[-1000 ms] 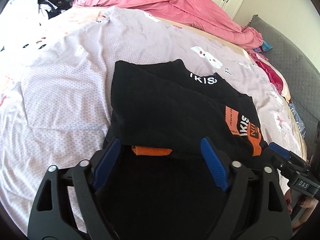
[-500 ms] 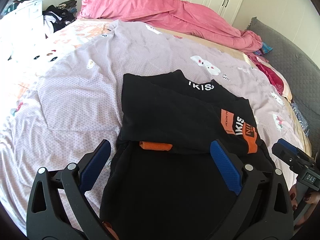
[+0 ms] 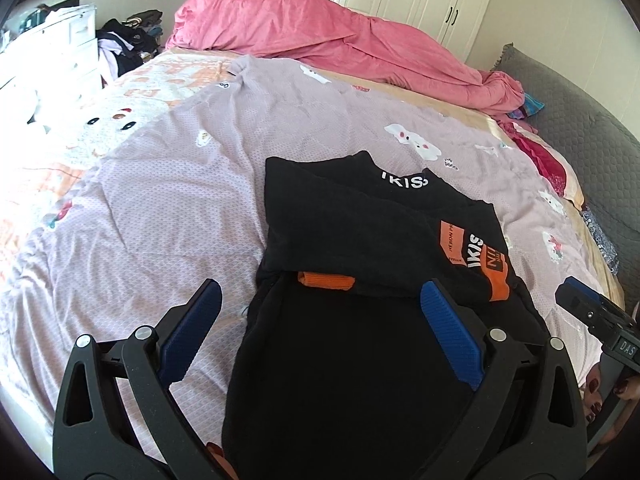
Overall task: Fold small clothes
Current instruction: 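Move both open grippers back along the shirt body toward the hem, then position both grippers at the hem edge of the black shirt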
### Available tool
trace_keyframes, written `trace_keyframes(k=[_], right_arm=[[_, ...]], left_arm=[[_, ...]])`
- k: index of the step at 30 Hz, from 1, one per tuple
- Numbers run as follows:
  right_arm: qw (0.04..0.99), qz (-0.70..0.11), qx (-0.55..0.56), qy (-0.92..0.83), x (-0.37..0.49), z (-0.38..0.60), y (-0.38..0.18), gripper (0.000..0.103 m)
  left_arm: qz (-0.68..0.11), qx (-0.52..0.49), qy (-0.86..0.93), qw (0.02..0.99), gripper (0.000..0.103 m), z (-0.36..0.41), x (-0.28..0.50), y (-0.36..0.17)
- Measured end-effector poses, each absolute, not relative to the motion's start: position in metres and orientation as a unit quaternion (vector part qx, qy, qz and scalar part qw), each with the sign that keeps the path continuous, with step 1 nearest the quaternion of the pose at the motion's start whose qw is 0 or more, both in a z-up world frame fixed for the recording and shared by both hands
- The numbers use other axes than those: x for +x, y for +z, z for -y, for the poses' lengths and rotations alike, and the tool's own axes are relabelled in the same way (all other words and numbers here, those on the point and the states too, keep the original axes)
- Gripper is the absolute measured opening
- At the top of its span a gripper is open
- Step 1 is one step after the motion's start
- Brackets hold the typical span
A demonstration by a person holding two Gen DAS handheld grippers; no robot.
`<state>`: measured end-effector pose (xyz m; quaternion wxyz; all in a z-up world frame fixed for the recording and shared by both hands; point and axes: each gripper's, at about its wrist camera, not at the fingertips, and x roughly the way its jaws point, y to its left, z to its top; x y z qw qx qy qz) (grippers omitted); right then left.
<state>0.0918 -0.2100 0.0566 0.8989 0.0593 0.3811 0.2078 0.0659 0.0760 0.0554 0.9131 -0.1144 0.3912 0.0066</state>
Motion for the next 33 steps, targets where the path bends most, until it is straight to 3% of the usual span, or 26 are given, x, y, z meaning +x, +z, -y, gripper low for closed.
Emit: trace_keyframes(k=[33], right_arm=[[0.891, -0.421, 0.042, 0.167, 0.042, 0.252, 0.022, 0.096]], left_arm=[[-0.436, -0.099, 0.037, 0.894, 0.093, -0.098, 0.018, 0.017]])
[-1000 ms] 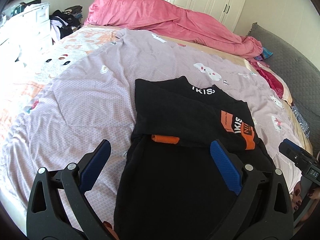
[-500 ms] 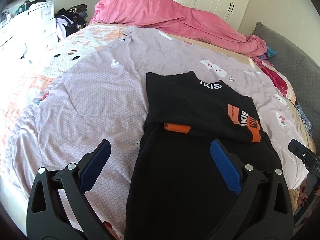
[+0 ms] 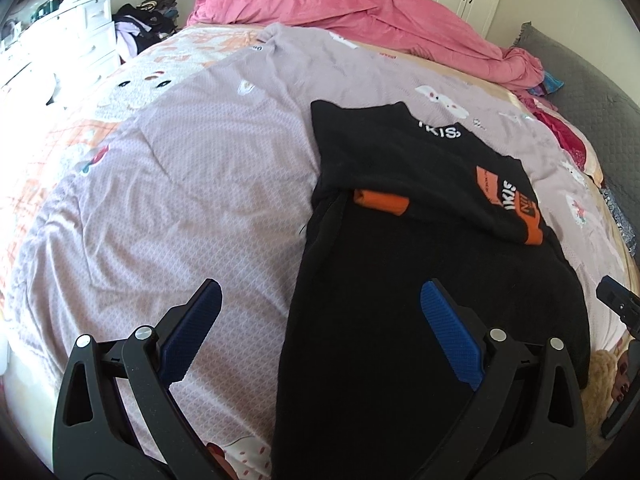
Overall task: Fold small clothes
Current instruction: 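Position both grippers at the hem edge of the black shirt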
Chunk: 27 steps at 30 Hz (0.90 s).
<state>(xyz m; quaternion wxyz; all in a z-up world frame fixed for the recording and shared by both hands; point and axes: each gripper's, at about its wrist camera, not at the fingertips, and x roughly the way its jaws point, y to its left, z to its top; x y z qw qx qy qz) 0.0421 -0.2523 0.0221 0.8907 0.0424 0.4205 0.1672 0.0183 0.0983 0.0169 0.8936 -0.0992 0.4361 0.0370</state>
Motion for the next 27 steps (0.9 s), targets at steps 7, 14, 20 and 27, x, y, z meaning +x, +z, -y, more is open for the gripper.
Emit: trace_keyframes(k=[7, 14, 20, 27], right_arm=[[0.886, -0.434, 0.046, 0.155, 0.029, 0.268, 0.011, 0.096], [0.878, -0.453, 0.048, 0.148, 0.015, 0.284, 0.0, 0.096], [0.873, -0.465, 0.052, 0.138, 0.006, 0.297, -0.008, 0.096], [0.865, -0.478, 0.063, 0.139, -0.003, 0.307, -0.013, 0.096]], left_arm=[[-0.447, -0.106, 0.037, 0.887, 0.093, -0.105, 0.009, 0.008], [-0.456, -0.121, 0.038, 0.881, 0.093, -0.119, -0.006, 0.001], [-0.46, -0.136, 0.029, 0.877, 0.093, -0.125, -0.02, -0.003], [-0.467, -0.16, 0.006, 0.87, 0.065, -0.123, -0.037, -0.009]])
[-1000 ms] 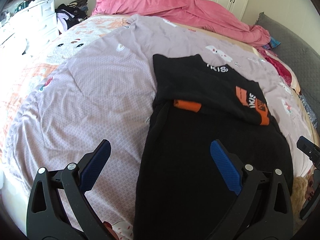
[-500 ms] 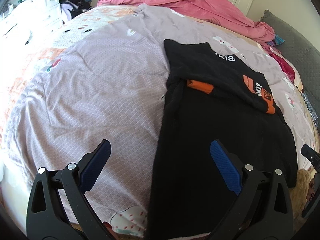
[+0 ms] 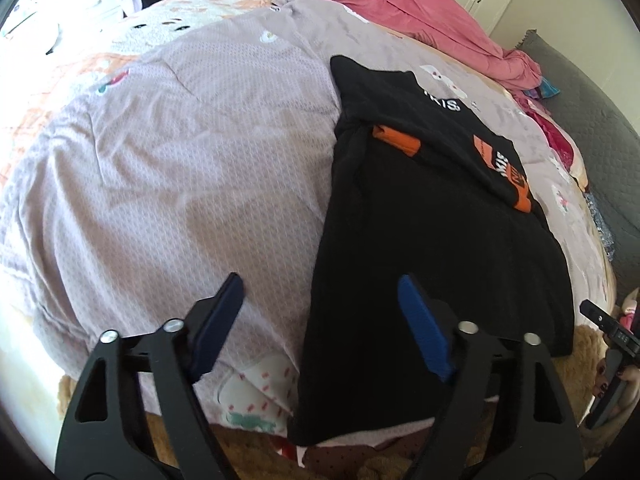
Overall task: Fold small clothes
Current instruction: 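Position both grippers at the hem edge of the black shirt, then close the right gripper on the hem while the left gripper closes beside it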
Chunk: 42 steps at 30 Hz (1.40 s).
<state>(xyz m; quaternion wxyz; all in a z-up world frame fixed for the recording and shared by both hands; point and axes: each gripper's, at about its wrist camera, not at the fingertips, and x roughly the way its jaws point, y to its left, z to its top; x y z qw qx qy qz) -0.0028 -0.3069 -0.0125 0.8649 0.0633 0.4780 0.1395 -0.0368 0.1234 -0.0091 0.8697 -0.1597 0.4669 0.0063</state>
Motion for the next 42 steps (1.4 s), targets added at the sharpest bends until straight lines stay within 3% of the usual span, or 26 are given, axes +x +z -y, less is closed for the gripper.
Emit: trace_keyframes(k=[3, 21, 27, 35, 42], right_arm=[[0.861, -0.484, 0.071, 0.141, -0.006, 0.311, -0.015, 0.096], [0.839, -0.514, 0.085, 0.154, -0.002, 0.313, -0.033, 0.095], [0.829, -0.53, 0.076, 0.163, 0.002, 0.311, -0.038, 0.075], [0.823, -0.522, 0.101, 0.2, -0.007, 0.319, -0.034, 0.013], [0.819, -0.526, 0.103, 0.204, -0.009, 0.328, -0.03, 0.015]], left_arm=[[-0.475, -0.166, -0.009, 0.864, 0.054, -0.119, -0.042, -0.013], [-0.509, -0.175, -0.023, 0.842, 0.053, -0.11, -0.058, -0.037], [-0.511, -0.172, -0.021, 0.842, 0.053, -0.108, -0.057, -0.038], [-0.513, -0.171, -0.018, 0.841, 0.053, -0.105, -0.054, -0.04], [-0.515, -0.167, -0.017, 0.841, 0.053, -0.103, -0.053, -0.04]])
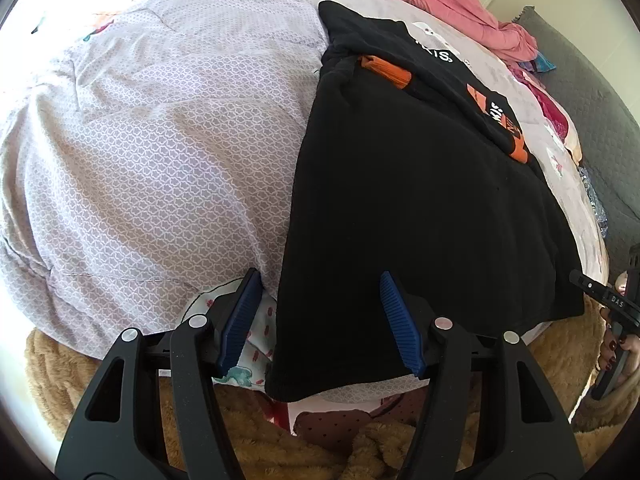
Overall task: Fold small clothes
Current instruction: 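Close the right gripper on the hem while the left gripper closes beside it, then lift the hem with both grippers and fold it toward the collar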
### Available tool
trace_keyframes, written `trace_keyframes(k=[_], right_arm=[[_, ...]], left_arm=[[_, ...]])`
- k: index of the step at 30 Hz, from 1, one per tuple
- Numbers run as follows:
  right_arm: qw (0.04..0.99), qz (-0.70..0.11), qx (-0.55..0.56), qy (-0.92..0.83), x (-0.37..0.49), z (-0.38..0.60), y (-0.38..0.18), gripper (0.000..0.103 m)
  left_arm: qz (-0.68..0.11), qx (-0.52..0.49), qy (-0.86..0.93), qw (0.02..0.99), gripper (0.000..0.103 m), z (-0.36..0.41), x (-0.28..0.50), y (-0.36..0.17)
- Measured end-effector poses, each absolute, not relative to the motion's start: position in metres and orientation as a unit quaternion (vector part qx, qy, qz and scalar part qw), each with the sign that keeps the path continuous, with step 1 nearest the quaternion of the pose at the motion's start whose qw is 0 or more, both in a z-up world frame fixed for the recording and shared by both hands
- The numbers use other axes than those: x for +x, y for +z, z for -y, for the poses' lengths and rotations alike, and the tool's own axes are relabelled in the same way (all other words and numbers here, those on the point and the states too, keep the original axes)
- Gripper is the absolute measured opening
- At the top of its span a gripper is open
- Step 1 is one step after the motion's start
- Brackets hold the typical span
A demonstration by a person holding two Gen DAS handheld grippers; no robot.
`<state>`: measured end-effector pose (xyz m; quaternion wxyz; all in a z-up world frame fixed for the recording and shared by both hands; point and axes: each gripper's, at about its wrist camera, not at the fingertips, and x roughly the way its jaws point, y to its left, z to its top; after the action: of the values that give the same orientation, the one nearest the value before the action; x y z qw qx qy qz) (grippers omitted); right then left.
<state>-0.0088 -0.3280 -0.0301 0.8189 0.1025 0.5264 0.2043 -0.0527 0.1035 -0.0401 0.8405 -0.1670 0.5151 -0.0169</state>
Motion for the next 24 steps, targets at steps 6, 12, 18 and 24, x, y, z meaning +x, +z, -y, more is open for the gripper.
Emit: trace_keyframes(k=[6, 12, 18, 24], right_arm=[[0.812, -0.551, 0.044, 0.188, -0.01, 0.316, -0.041, 0.04], [0.81, -0.554, 0.017, 0.193, -0.005, 0.306, -0.05, 0.041], [0.812, -0.545, 0.033, 0.207, -0.01, 0.316, -0.045, 0.011], [0.82, -0.516, 0.083, 0.233, -0.012, 0.327, -0.029, 0.009]], left_arm=[[-0.521, -0.175, -0.024, 0.835, 0.039, -0.104, -0.056, -0.041], [-0.525, -0.206, -0.034, 0.825, 0.032, -0.108, -0.06, -0.043], [-0.521, -0.232, -0.032, 0.821, 0.006, -0.114, -0.062, -0.043], [-0.51, -0.218, -0.032, 0.831, 0.004, -0.113, -0.065, -0.029]])
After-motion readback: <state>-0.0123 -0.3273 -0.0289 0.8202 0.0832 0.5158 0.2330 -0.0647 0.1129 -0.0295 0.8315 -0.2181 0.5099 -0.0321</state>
